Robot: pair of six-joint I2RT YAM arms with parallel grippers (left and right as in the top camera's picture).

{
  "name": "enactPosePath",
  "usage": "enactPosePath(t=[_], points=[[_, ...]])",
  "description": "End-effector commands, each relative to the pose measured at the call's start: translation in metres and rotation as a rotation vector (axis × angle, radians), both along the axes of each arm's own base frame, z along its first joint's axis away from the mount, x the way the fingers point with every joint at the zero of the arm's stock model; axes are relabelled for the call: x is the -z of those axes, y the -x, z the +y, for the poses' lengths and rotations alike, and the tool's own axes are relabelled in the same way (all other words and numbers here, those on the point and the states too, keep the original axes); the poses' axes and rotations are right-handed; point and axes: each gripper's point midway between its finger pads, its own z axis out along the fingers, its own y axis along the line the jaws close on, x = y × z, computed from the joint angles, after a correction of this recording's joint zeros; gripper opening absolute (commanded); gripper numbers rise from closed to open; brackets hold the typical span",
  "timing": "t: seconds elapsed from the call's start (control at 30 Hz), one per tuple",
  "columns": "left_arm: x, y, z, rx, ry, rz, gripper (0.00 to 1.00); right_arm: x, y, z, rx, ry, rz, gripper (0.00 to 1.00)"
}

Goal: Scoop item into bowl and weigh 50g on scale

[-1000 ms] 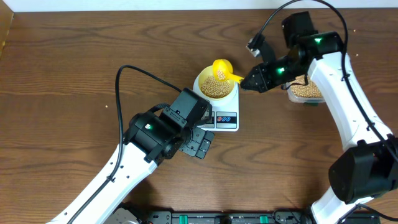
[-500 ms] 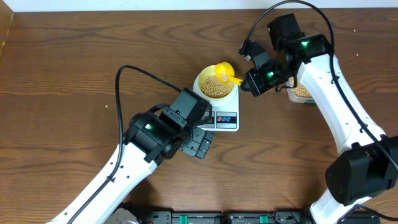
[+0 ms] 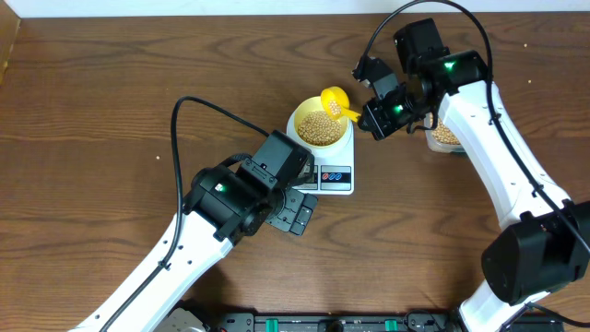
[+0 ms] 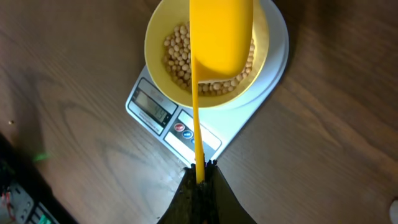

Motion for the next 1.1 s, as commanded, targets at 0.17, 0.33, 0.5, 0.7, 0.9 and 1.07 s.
enactPosePath(t=[0.17, 0.33, 0.5, 0.7, 0.9, 1.07], points=[[-0.0091, -0.0041, -0.0014, 0.003, 0.007, -0.030, 0.94, -0.0152, -0.0017, 0.0087, -0.044, 0.005, -0.073, 0.01], [-0.0091, -0.0041, -0.0014, 0.003, 0.007, -0.030, 0.94, -0.0141, -0.0007, 0.0104, -0.063, 0.027, -0.088, 0.01], [-0.0091, -0.0041, -0.0014, 0.003, 0.007, -0.030, 0.94, -0.0138, -0.0006, 0.0113, -0.072, 0.047, -0.101, 0.01], [-0.0091, -0.0041, -0.0014, 0.003, 0.007, -0.030, 0.94, -0.0149, -0.0017, 0.0124, -0.091, 0.080, -0.135, 0.01], [-0.0091, -0.0041, -0.0014, 0.003, 0.007, -0.030, 0.94, -0.0151, -0.0013, 0.0140, -0.106, 0.111, -0.158, 0.01], [-0.0091, -0.0041, -0.0014, 0.003, 0.007, -0.030, 0.94, -0.0163, -0.0037, 0.0123, -0.110, 0.134, -0.181, 0.01]])
